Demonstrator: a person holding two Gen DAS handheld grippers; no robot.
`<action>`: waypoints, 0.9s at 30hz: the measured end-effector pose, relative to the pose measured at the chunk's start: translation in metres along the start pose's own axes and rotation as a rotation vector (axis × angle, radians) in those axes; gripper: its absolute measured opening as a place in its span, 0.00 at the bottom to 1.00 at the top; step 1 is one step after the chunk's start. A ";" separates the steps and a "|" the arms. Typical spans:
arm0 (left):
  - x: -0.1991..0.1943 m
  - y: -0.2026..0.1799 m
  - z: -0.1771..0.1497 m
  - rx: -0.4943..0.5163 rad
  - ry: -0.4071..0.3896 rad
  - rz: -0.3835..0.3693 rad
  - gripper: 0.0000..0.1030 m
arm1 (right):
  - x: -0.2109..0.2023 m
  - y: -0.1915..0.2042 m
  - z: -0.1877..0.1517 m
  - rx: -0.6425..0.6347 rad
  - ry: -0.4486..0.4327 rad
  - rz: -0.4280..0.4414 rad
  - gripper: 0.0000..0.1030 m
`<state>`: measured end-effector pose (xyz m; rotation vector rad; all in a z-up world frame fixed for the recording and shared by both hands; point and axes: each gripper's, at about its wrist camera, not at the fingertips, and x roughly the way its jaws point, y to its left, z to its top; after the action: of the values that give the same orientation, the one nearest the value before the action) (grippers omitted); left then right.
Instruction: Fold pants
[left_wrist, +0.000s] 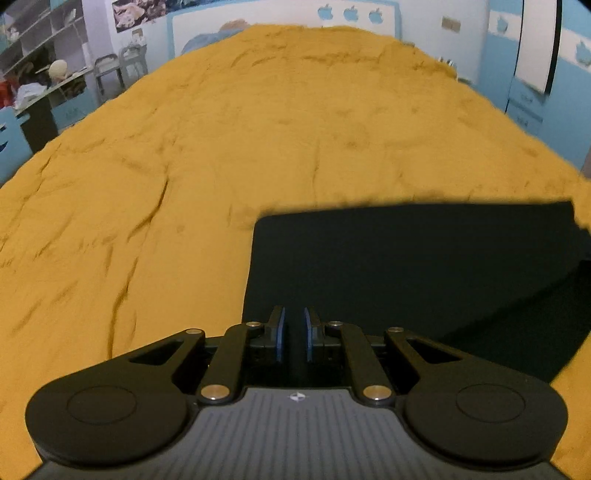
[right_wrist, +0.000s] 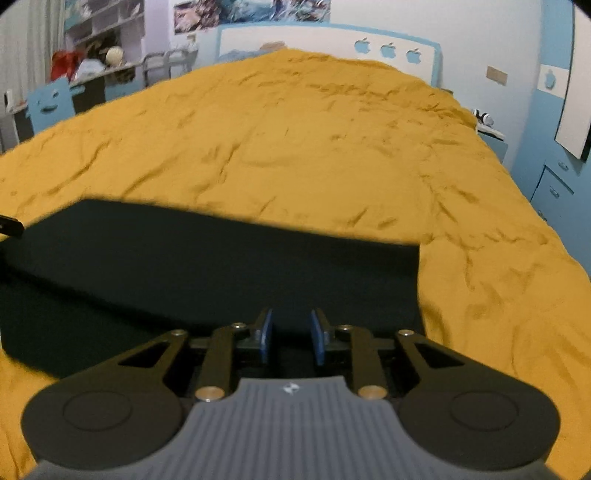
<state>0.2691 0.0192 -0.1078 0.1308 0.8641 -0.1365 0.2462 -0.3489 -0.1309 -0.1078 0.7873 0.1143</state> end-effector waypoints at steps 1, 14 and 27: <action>0.002 0.000 -0.009 0.013 0.012 0.018 0.14 | 0.001 0.000 -0.006 -0.004 0.013 -0.007 0.21; -0.008 -0.010 -0.044 0.130 0.037 0.144 0.16 | -0.012 0.003 -0.034 -0.020 0.057 -0.004 0.20; -0.039 0.010 -0.035 -0.014 -0.050 0.074 0.37 | -0.061 0.019 -0.036 0.026 0.007 0.033 0.27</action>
<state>0.2195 0.0375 -0.0996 0.1458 0.8096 -0.0643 0.1756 -0.3392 -0.1132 -0.0704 0.7973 0.1346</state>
